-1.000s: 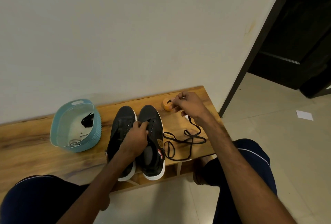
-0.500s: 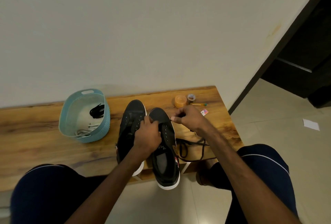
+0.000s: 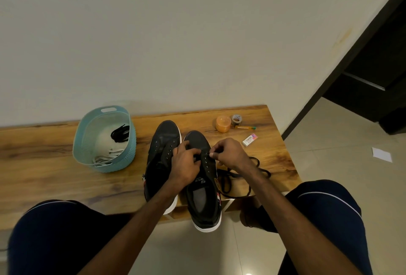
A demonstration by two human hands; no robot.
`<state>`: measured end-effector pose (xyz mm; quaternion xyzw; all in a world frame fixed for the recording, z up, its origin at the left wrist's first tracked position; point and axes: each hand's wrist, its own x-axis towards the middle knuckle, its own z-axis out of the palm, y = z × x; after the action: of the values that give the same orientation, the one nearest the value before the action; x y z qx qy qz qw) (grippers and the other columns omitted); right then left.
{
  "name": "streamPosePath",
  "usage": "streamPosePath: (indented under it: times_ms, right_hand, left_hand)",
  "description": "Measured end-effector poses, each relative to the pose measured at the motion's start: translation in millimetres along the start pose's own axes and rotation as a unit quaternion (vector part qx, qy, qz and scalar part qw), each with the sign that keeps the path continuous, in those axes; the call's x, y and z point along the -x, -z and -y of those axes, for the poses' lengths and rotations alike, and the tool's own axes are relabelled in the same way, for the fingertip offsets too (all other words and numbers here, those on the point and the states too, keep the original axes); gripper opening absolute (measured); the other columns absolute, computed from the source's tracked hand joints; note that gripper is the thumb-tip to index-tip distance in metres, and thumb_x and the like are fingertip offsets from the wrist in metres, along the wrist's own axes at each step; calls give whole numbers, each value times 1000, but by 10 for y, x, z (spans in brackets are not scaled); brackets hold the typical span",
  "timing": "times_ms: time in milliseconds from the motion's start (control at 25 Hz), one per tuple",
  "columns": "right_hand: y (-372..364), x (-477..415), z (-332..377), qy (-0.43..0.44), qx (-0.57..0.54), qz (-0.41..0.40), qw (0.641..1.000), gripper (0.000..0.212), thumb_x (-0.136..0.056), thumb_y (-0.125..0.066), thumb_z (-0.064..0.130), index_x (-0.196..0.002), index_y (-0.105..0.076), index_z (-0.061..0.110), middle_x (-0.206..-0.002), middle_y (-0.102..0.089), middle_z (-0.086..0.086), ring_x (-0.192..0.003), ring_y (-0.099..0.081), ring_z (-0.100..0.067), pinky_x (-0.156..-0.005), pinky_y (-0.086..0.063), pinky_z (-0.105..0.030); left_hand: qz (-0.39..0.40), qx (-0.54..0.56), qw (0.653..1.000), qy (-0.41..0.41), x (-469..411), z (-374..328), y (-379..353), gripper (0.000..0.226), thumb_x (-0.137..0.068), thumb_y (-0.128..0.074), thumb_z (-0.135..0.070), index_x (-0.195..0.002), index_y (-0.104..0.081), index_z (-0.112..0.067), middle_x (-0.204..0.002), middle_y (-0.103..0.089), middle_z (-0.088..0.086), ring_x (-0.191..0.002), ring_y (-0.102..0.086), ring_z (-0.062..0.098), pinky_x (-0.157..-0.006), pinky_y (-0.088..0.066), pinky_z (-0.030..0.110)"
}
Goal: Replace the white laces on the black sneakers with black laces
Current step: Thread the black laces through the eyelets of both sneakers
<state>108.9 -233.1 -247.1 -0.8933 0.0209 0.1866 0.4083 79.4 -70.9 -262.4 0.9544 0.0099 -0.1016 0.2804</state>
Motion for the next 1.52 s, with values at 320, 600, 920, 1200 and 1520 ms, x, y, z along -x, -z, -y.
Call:
streamPosePath:
  times_ms: [320, 600, 920, 1200, 1520]
  right_hand:
    - [-71, -47, -26, 0, 35, -26, 999, 9, -87, -69, 15, -82, -67, 21, -89, -69, 3, -89, -64, -12, -84, -57, -36]
    - [-119, -58, -1, 19, 83, -44, 995, 7, -86, -68, 14, -85, -65, 20, -85, -66, 3, -82, -62, -13, -71, -54, -31]
    - [-149, -10, -32, 46, 48, -50, 996, 8, -90, -69, 15, -90, -67, 23, -94, -71, 4, -90, -65, -12, -82, -55, -35]
    - [-116, -78, 106, 158, -10, -20, 987, 24, -96, -62, 15, -120, -66, 11, -115, -67, -2, -103, -59, -10, -90, -47, -26]
    - [-148, -32, 43, 127, -75, 16, 989, 12, -92, -69, 19, -102, -74, 17, -95, -71, 3, -89, -62, -4, -74, -45, -19]
  left_hand:
    - [-3, 15, 1000, 19, 8, -1, -27, 40, -92, -67, -22, -131, -61, -24, -154, -32, 2, -141, -25, 25, -116, -23, 41]
    - [-10, 19, 1000, 15, 8, -6, -44, 42, -91, -68, -27, -132, -60, -26, -151, -35, 2, -139, -27, 25, -115, -24, 43]
    - [-62, -52, 997, -16, -64, -79, -55, 27, -92, -63, -25, -119, -65, -27, -129, -49, -3, -123, -41, 19, -102, -35, 40]
    - [-71, 59, 995, -38, -57, -45, 118, 5, -94, -61, -12, -95, -59, -16, -116, -46, 2, -90, -57, 12, -73, -49, 24]
    - [-94, 218, 971, 21, 18, 62, 191, 10, -94, -62, -11, -93, -60, -21, -113, -47, 3, -95, -63, 19, -89, -56, 42]
